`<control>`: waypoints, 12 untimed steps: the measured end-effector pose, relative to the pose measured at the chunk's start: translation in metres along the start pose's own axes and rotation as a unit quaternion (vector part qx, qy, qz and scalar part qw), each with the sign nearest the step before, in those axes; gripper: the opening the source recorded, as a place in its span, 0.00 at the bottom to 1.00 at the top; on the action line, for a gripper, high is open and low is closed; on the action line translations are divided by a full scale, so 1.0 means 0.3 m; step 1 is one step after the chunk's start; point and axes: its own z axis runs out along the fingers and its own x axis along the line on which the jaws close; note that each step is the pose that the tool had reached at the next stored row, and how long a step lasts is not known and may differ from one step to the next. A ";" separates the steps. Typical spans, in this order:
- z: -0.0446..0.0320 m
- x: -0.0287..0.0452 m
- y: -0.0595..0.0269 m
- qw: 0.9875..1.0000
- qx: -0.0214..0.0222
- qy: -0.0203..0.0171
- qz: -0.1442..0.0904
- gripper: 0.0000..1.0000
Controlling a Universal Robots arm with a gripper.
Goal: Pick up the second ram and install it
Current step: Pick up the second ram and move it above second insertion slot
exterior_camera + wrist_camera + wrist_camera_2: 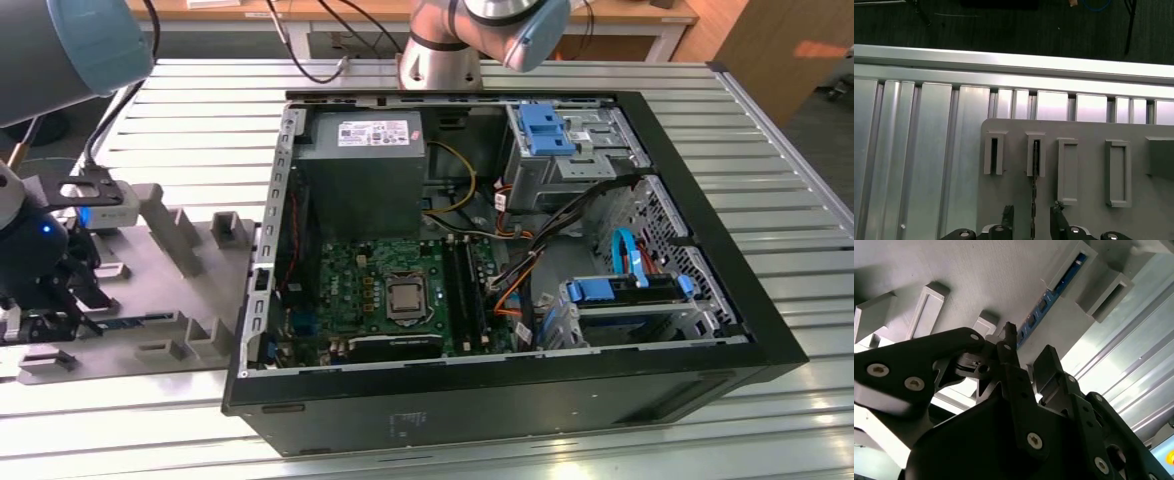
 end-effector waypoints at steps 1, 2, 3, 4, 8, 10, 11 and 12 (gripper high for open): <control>0.004 0.000 0.000 1.000 0.000 0.000 0.000 0.42; 0.007 0.000 0.000 1.000 0.000 0.000 0.000 0.42; 0.010 0.000 0.000 1.000 0.000 0.000 0.000 0.42; 0.011 0.000 0.000 1.000 0.000 0.000 0.000 0.42; 0.015 0.000 0.001 1.000 0.001 -0.001 0.000 0.42; 0.017 0.000 0.004 1.000 0.002 -0.001 -0.001 0.42; 0.017 0.000 0.005 1.000 0.002 -0.001 -0.001 0.42; 0.017 0.000 0.005 1.000 0.002 -0.001 -0.001 0.42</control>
